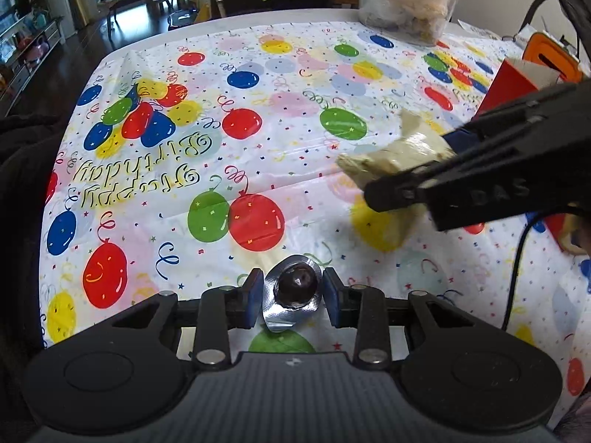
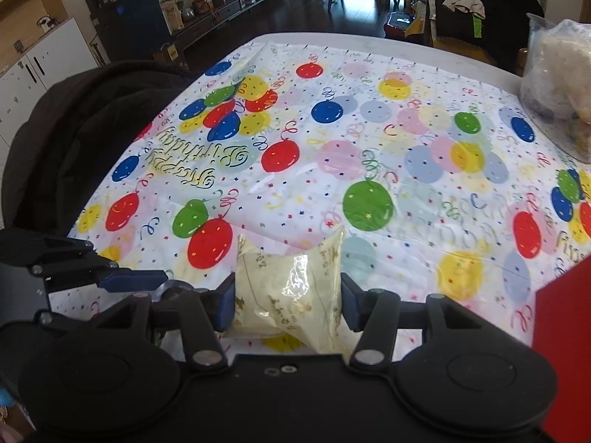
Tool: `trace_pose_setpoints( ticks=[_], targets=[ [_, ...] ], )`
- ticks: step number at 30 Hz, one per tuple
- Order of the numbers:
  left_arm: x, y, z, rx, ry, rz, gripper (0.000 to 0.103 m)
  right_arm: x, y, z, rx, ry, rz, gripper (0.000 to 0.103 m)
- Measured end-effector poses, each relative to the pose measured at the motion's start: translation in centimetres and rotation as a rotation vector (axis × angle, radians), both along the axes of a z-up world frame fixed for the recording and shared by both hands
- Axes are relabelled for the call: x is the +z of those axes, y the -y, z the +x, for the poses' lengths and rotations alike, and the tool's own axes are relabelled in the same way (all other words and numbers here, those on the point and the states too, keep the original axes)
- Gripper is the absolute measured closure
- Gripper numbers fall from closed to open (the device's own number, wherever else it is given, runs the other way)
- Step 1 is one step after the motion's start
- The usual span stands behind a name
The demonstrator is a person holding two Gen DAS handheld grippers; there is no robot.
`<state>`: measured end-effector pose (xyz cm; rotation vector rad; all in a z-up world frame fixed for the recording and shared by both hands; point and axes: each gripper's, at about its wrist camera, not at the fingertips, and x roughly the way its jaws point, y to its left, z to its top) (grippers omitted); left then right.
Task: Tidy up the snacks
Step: 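Grasp the silver-wrapped round candy with the left tool while the right tool grasps the cream bag, then carry the round candy and cream bag into the box and open both tools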
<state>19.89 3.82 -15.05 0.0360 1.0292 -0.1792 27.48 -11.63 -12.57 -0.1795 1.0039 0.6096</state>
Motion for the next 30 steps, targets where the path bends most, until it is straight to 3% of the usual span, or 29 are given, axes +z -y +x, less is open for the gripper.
trace_pose_setpoints(
  ticks=[14,21,30],
  targets=[
    [5.1,2.4,-1.5,0.052,0.05,-0.073,0.069,5.1,6.8,-2.9,-0.056,0.052,0.097,0.049],
    [8.1,5.8,-1.5,0.048,0.096,-0.091,0.069,7.4,11.2,-4.0,-0.099,0.096,0.118,0.049],
    [10.5,11.9,-0.6,-0.026,0.134,-0.109,0.069,8.9,17.9,-4.5,-0.178,0.142,0.126,0.049]
  ],
)
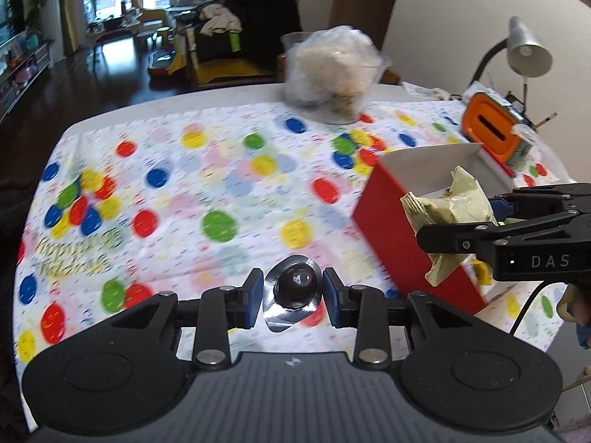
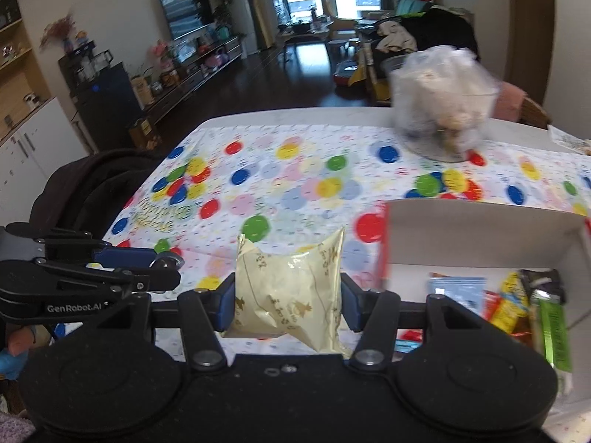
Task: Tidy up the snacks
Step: 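Carry the round candy and cream bag into the box and open both tools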
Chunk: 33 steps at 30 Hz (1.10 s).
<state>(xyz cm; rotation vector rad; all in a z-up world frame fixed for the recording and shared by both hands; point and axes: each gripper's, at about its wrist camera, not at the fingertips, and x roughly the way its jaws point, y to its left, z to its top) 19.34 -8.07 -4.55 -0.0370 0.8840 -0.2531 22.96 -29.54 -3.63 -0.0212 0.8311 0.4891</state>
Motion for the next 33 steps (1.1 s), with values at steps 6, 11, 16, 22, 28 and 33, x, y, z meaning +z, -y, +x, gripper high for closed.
trace_pose_setpoints(
  ticks=[6,11,16,22,28,33],
  targets=[
    [0.7,4.6,1.0,-0.055,0.024,0.008,0.069,0.1,4.8,0.3,-0.063,0.014,-0.005,0.049],
    [0.8,8.4,2.0,-0.097,0.028,0.015,0.069,-0.3,8.6,1.0,-0.111,0.006,-0.006,0.049],
    [0.9,12.3,2.8,-0.15,0.024,0.033,0.069,-0.9,11.8,2.2,-0.15,-0.008,-0.009,0.049],
    [0.0,16.0,4.3,-0.196,-0.026,0.052,0.069,-2.0,15.2,3.8,-0.185,-0.024,-0.024,0.049],
    [-1.1,19.1,6.0,-0.224,-0.078,0.072,0.069,-3.1,17.8,6.8,-0.209,-0.049,-0.036,0.049],
    [-2.0,21.0,7.2,-0.233,-0.112,0.091,0.069,-4.4,18.7,9.4,-0.216,-0.095,-0.025,0.049]
  ],
)
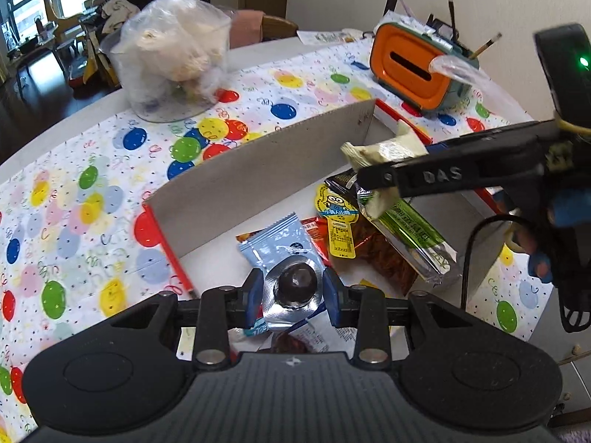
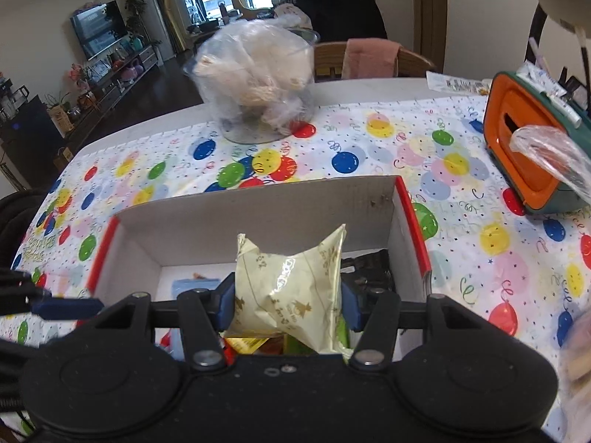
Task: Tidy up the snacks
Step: 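Carry the round candy and cream bag into the box and open both tools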
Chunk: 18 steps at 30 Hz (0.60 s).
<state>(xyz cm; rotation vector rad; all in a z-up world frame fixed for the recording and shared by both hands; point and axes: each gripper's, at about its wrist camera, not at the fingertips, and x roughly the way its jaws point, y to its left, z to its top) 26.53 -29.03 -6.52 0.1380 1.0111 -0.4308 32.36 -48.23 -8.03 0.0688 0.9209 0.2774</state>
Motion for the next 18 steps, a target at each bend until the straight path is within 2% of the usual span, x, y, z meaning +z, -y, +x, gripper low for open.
trace_pose_setpoints(
  ticks=[3,9,18],
  targets=[
    [-0.7,0.7,0.9,0.012,-0.034,0.013,0.069,-1.0,-0.1,1.4,-0.013,-0.033,0.022,0.049],
    [-1.8,1.9,2.2,0.022,-0.082,0.051,0.069,-2.6,-0.8,2.8,-0.007,-0.067,0.002,0.049],
    [-3.1,2.2,4.0,0.038,-0.183,0.09,0.068,-3.0,-1.3,3.4,0.011,-0.094,-0.006,0.046]
  ],
)
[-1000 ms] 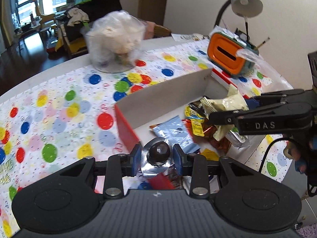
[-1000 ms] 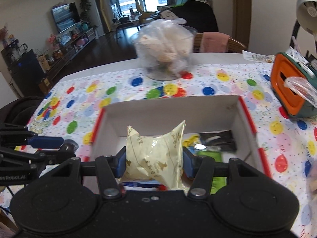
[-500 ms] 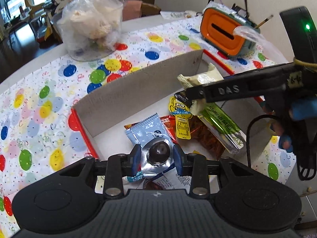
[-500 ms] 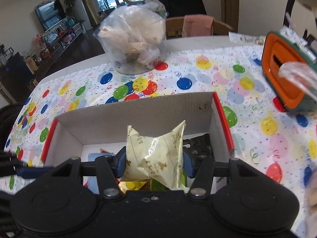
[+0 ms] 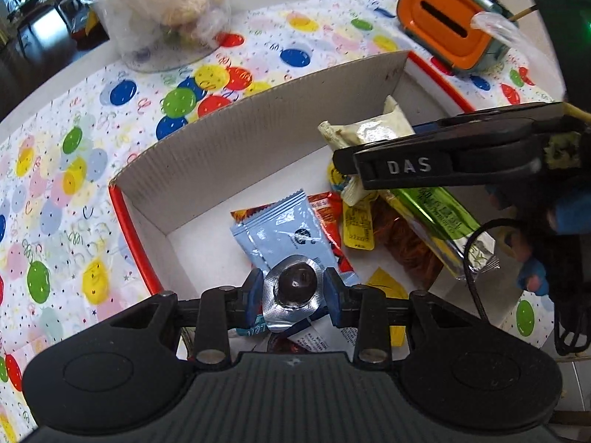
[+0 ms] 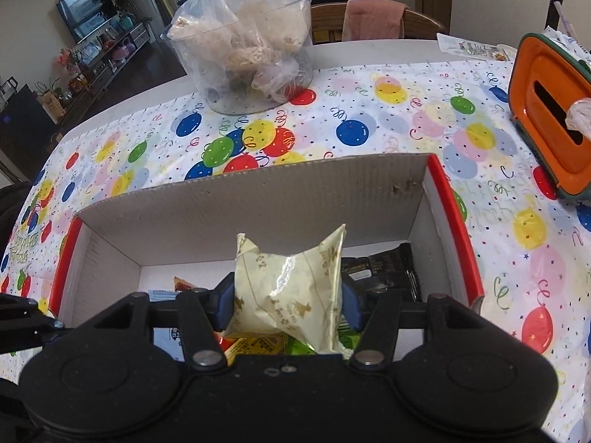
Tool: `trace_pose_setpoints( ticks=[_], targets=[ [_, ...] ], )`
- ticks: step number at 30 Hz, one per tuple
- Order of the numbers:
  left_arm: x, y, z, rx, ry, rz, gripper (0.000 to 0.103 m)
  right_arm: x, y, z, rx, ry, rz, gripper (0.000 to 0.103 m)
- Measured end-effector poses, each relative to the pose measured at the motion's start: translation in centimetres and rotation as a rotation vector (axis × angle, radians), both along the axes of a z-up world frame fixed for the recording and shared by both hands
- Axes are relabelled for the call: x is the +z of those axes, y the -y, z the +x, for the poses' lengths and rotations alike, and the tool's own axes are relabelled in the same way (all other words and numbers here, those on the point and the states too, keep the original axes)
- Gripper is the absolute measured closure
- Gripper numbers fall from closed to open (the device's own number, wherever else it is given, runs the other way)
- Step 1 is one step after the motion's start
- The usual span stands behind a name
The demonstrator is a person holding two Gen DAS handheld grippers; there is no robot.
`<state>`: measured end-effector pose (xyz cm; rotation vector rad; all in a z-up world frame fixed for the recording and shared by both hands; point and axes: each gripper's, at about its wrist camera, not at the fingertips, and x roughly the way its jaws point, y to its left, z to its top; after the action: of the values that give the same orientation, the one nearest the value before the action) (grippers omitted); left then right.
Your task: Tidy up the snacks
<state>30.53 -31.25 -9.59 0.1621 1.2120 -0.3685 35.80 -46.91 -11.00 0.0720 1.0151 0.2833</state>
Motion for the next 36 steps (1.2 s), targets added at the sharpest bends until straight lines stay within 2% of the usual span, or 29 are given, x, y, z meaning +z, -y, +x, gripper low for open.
trace_pose_setpoints(
  ticks=[7,11,15,21,29,36],
  targets=[
    [-0.3,-0.5,0.4,0.027,-0.029,-0.017,0.067,0.5,0.1,-0.3,-0.009,0.003,0.003,0.041],
    [0.2,-0.8,0.1,0.028,-0.012,-0.045,0.055,1.0,0.2,-0.9,-0.012,0.015,-0.002,0.038],
    [0.8,-1.2,-0.4,0.031,0.004,-0.083,0.046,1.9,0.4,-1.9,-0.017,0.038,0.008,0.025],
    [1.5,-2.1,-1.3,0.045,0.034,-0.13,0.043,3.4,0.1,-3.8,-0.007,0.076,0.009,0.016],
    [3.2,-3.9,-3.2,0.06,0.106,-0.163,0.039,5.5,0.2,-7.0,-0.007,0.143,0.051,0.004],
    [5.3,-5.9,-5.2,0.08,0.2,-0.175,0.036,7.8,-0.6,-9.9,-0.008,0.213,0.078,0.001]
  ],
)
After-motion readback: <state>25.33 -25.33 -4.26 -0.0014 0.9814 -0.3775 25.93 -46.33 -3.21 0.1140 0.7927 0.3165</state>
